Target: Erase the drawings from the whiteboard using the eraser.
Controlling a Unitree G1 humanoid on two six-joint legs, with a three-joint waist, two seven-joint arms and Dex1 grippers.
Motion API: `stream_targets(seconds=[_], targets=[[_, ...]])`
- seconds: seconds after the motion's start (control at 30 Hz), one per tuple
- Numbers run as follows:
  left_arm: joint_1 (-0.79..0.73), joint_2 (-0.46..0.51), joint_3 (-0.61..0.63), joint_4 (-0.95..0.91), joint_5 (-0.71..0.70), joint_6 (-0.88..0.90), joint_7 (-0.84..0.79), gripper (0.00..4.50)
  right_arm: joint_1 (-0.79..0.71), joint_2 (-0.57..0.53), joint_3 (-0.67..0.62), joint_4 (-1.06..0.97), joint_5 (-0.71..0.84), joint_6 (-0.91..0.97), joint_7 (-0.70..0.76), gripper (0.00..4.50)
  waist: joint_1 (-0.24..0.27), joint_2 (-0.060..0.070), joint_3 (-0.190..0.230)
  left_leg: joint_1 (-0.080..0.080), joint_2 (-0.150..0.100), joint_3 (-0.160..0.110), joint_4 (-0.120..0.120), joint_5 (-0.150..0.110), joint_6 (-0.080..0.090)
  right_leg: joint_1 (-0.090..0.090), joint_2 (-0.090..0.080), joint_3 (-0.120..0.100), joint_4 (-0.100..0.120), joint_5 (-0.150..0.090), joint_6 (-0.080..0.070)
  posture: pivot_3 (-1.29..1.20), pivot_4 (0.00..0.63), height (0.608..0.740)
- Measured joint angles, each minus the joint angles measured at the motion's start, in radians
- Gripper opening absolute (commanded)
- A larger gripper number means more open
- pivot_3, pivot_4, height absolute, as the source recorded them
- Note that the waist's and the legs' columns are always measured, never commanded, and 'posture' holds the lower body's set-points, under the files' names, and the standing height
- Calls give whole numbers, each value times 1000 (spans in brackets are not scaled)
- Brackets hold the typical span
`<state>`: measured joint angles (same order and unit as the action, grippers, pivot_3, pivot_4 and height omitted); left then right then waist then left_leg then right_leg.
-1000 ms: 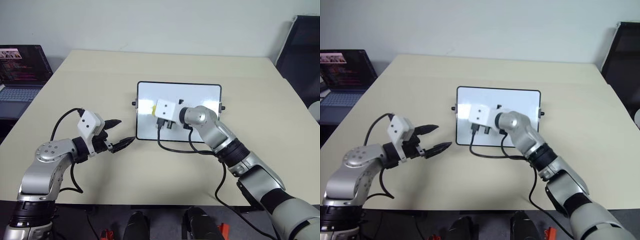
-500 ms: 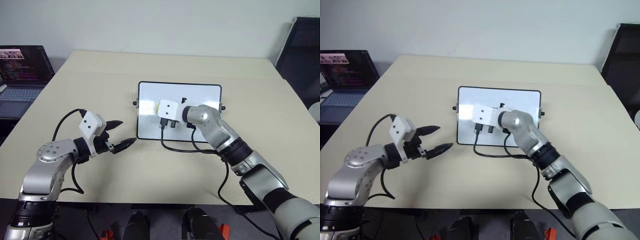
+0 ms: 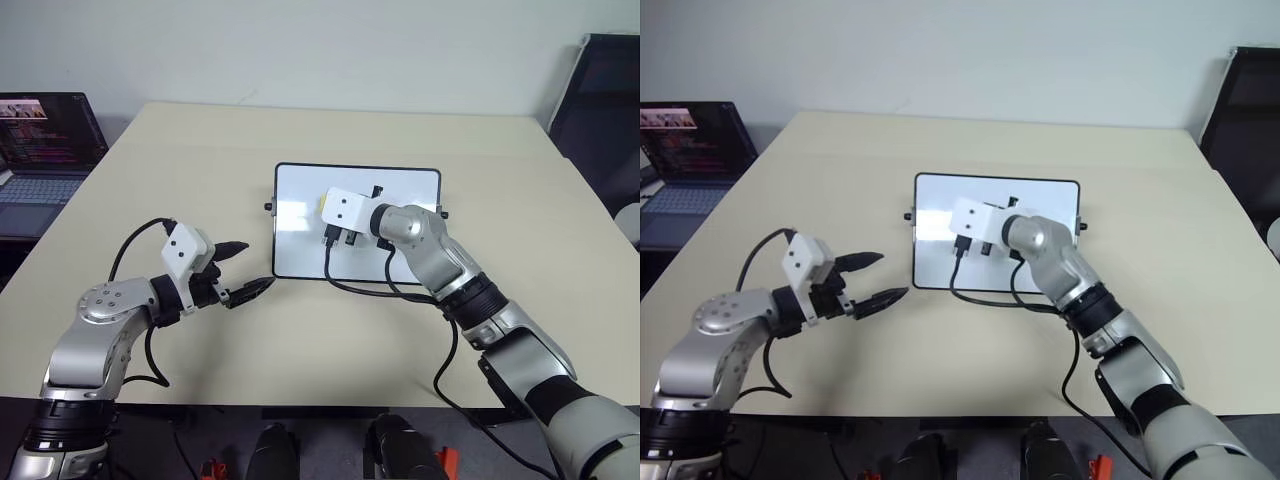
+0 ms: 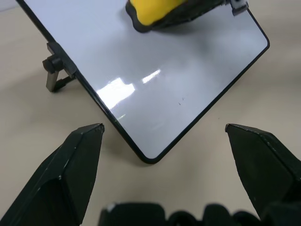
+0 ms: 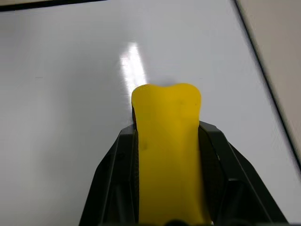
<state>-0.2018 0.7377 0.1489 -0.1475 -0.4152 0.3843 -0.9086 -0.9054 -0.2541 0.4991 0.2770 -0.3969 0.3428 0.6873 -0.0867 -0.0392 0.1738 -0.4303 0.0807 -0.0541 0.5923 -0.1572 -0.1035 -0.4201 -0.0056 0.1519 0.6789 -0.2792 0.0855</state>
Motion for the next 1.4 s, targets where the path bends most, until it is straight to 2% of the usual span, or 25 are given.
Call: stream_targets(seconds=[0.17,0.3,0.43,0.63,0.8,0.97,1.13,1.4], targets=[[0,0,-1,0,0,-1,0,4500,27,-11,24,-41,9,27,85,1321,-1,0,0,0,0,0,1,0,0,0,0,0,0,0,-1,0,150,740],[0,0,-2,0,0,-1,-1,4500,20,29,-20,2,14,8,-32,1321,-1,0,0,0,0,0,1,0,0,0,0,0,0,2,-2,0,150,740],[-2,-1,-5,1,-1,-1,-1,4500,61,22,-126,-71,79,73,-39,1321,4,0,0,-2,0,0,0,0,0,-1,0,0,-1,0,0,0,150,740],[-13,-21,-12,-6,-20,5,-9,4500,373,-61,-285,-477,300,249,78,1321,8,1,1,-4,0,-1,-3,-4,-5,-2,0,-1,-1,-2,2,0,150,740],[-18,-25,-18,-47,-63,29,-31,4500,610,-152,-452,-800,404,372,69,1321,4,1,1,-3,0,-1,-3,-5,-5,-1,0,-1,-1,-7,5,0,150,740],[-71,-30,-67,-76,-77,50,-55,4500,786,-137,-550,-957,451,426,-18,1320,3,0,1,-2,0,-1,1,-5,-5,0,0,-1,0,-8,-2,0,150,740],[-288,-91,-205,-16,-50,35,-135,4500,937,-116,-643,-976,442,477,-166,1320,12,-2,1,-2,-2,0,5,-4,-5,3,-1,1,-1,-7,-1,0,150,740],[-466,-196,-390,173,43,-120,-334,4500,883,-33,-705,-952,456,658,-336,1320,-1,-1,1,-2,-1,-1,0,-4,-5,1,1,1,0,-7,-1,0,150,740]])
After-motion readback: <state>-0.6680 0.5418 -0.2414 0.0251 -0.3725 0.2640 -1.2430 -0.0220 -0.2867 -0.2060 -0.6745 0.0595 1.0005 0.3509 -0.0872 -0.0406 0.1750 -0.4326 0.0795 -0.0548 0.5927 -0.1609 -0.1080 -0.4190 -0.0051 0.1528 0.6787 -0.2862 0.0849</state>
